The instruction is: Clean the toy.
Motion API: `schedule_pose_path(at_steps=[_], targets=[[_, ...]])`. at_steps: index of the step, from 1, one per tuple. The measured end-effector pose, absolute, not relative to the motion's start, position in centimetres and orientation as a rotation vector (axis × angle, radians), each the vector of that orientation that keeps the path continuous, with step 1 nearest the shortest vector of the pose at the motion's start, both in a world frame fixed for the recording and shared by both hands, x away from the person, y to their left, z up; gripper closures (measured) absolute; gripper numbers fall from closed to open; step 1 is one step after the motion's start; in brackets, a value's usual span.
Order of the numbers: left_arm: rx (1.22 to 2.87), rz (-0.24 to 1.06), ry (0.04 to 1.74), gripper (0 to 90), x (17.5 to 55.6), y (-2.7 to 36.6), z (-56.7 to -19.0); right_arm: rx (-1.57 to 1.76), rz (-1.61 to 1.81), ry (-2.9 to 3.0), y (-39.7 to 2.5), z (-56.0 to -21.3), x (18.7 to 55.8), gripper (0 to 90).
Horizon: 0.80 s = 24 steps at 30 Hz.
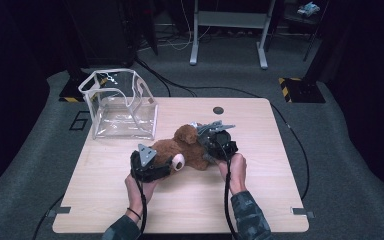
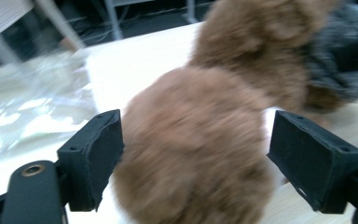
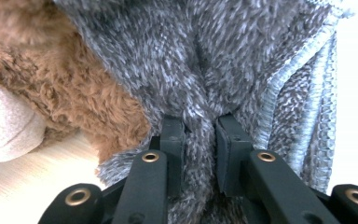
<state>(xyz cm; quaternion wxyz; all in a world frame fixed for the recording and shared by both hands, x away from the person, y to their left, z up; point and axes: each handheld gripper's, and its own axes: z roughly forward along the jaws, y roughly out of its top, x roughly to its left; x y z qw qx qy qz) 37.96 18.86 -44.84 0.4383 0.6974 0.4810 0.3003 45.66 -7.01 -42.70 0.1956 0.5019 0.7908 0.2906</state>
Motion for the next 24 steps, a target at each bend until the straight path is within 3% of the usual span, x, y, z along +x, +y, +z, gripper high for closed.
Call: schedule_pose_path(at_steps=[6, 10, 11, 16, 24], targets=[[1.711, 0.525, 1.249, 20.2, 40.1, 20.2, -46.5, 1.412, 0.824, 2.213, -7.2, -42.8, 45.2, 75.8], [1.754, 0.417, 1.134, 48.9, 41.6, 20.2, -47.0, 1.409, 0.821, 2.211, -7.7, -42.7, 44.8, 75.7], [1.754, 0.417, 1.134, 60.9, 41.6, 20.2, -47.0, 1.409, 0.821, 2.211, -7.7, -42.7, 44.8, 75.7], [1.788, 0.368, 1.039, 70.2, 42.6, 20.1, -47.4, 1.411, 0.842, 2.174, -9.2, -41.8, 43.8, 75.6], [1.839, 0.280, 0.902, 72.1, 43.3, 17.5, -47.4, 1.365, 0.889, 2.138, -9.4, -38.9, 42.9, 75.6]])
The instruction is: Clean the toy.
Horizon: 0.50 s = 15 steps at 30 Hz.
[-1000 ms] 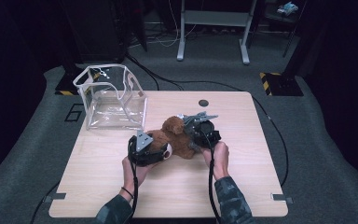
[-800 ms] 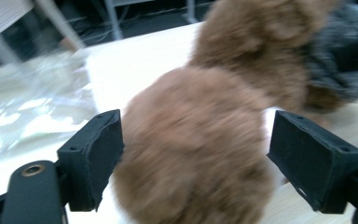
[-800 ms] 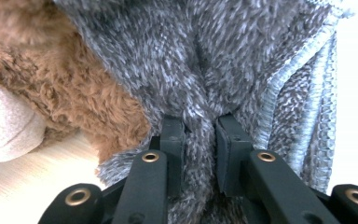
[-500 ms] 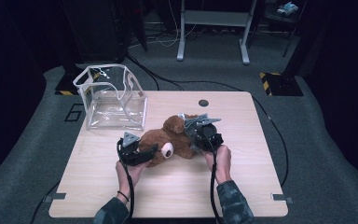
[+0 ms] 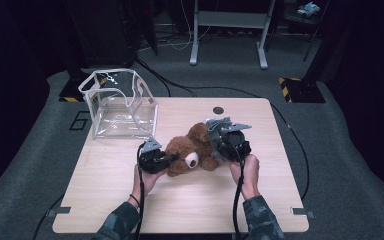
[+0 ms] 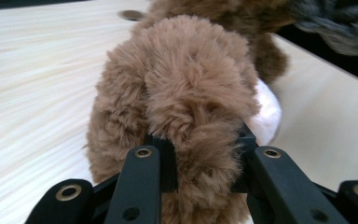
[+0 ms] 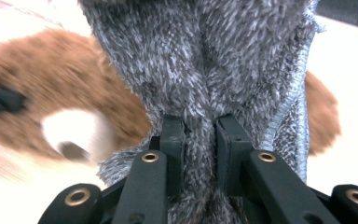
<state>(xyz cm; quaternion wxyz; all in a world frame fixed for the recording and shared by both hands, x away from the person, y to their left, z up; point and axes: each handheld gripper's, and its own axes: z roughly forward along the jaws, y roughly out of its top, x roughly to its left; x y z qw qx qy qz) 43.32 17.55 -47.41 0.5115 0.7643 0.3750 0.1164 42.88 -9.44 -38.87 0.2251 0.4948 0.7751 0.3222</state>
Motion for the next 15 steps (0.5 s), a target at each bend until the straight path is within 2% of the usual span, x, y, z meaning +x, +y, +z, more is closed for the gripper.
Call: schedule_pose_path(at_steps=[4, 12, 13, 15], targets=[[1.869, 0.284, 0.881, 71.0, 43.7, 16.7, -47.3, 1.342, 0.883, 2.165, -7.7, -39.0, 43.4, 75.5], [1.894, 0.314, 0.873, 67.1, 43.8, 16.8, -47.2, 1.414, 0.787, 2.230, -6.7, -44.0, 46.0, 75.8], [1.897, 0.319, 0.874, 65.9, 43.7, 16.7, -47.1, 1.416, 0.793, 2.235, -6.8, -44.0, 45.9, 75.8], [1.891, 0.336, 0.889, 57.6, 43.6, 16.7, -47.0, 1.407, 0.783, 2.241, -6.9, -43.9, 45.8, 75.8]])
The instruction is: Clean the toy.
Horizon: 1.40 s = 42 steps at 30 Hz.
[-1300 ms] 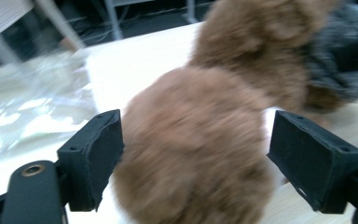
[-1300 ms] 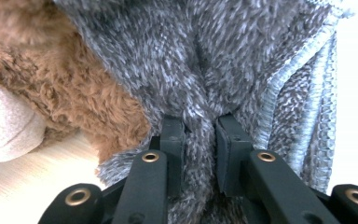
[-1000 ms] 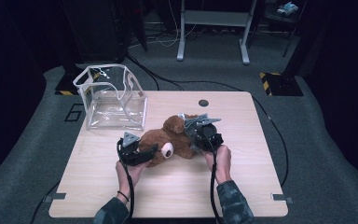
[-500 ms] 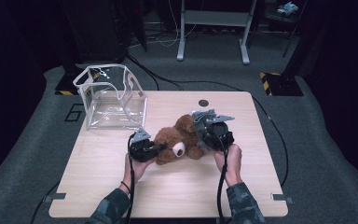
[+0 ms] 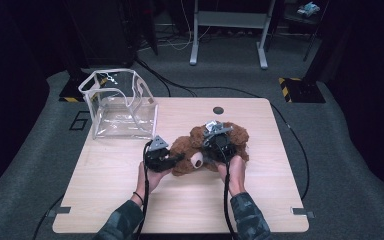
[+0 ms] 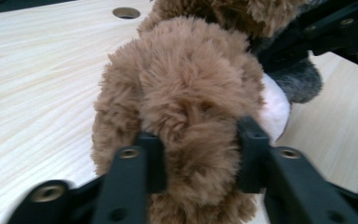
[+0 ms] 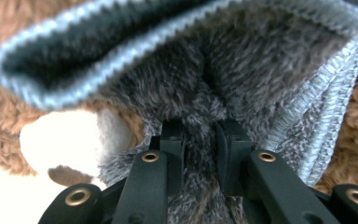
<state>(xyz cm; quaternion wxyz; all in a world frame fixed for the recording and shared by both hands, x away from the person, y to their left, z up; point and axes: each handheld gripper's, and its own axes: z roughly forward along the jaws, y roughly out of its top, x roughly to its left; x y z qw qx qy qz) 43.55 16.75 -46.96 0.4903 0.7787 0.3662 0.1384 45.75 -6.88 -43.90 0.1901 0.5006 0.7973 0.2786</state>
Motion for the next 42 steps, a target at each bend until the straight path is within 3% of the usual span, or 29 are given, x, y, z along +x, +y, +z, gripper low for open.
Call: schedule_pose_path(at_steps=[2, 5, 11, 14, 19, 23, 37, 42], targets=[[1.880, 0.370, 0.912, 47.2, 43.2, 17.0, -46.8, 1.408, 0.777, 2.240, -7.0, -43.9, 45.7, 75.8], [1.898, 0.406, 0.934, 38.7, 42.2, 17.1, -47.1, 1.423, 0.791, 2.242, -7.2, -44.1, 45.7, 75.7], [1.948, 0.362, 1.000, 33.8, 40.7, 17.1, -49.6, 1.424, 0.802, 2.235, -7.1, -44.2, 45.5, 75.7], [1.953, 0.333, 1.053, 39.8, 40.7, 16.8, -51.1, 1.424, 0.812, 2.236, -7.2, -44.2, 45.3, 75.7], [1.970, 0.306, 1.080, 67.7, 41.1, 16.7, -52.1, 1.418, 0.823, 2.239, -7.6, -43.8, 44.6, 75.7], [1.983, 0.308, 1.092, 80.5, 41.3, 16.8, -52.3, 1.400, 0.848, 2.233, -8.1, -43.2, 43.8, 75.7], [1.996, 0.390, 1.082, 83.8, 41.2, 16.1, -52.8, 1.155, 0.983, 2.227, -5.3, -36.8, 40.3, 75.6], [2.002, 0.386, 1.076, 83.9, 41.2, 16.1, -52.8, 1.038, 0.940, 2.331, -1.8, -36.8, 42.1, 75.4]])
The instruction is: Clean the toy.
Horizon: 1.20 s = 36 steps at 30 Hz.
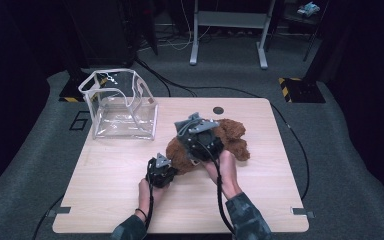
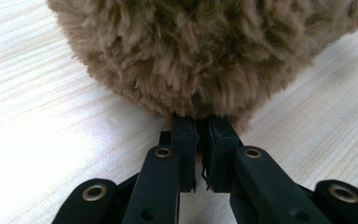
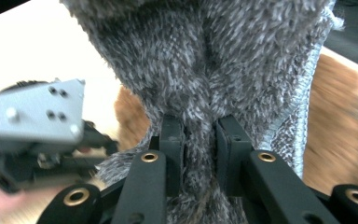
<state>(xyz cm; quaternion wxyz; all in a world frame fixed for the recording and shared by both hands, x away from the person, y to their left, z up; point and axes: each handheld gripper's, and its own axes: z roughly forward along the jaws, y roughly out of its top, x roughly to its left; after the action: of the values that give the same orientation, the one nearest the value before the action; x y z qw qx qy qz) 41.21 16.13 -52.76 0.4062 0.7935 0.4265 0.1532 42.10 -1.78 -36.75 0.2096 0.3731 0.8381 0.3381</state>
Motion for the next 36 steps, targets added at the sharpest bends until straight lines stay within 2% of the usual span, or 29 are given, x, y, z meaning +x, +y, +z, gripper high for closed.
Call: schedule_pose_path(at_steps=[4, 6, 25, 36], targets=[[2.013, 0.419, 1.062, 83.9, 41.1, 15.9, -52.8, 1.093, 0.876, 2.422, 0.8, -38.8, 44.0, 75.4], [2.007, 0.415, 1.063, 83.8, 41.1, 15.9, -52.8, 1.117, 0.837, 2.419, 0.8, -39.9, 44.8, 75.4], [2.018, 0.415, 1.067, 84.1, 41.2, 16.1, -52.8, 1.319, 0.697, 2.243, -8.0, -43.2, 45.7, 75.6], [2.021, 0.434, 1.074, 83.1, 41.5, 16.6, -52.7, 1.447, 0.718, 2.310, -9.6, -47.3, 45.4, 76.1]])
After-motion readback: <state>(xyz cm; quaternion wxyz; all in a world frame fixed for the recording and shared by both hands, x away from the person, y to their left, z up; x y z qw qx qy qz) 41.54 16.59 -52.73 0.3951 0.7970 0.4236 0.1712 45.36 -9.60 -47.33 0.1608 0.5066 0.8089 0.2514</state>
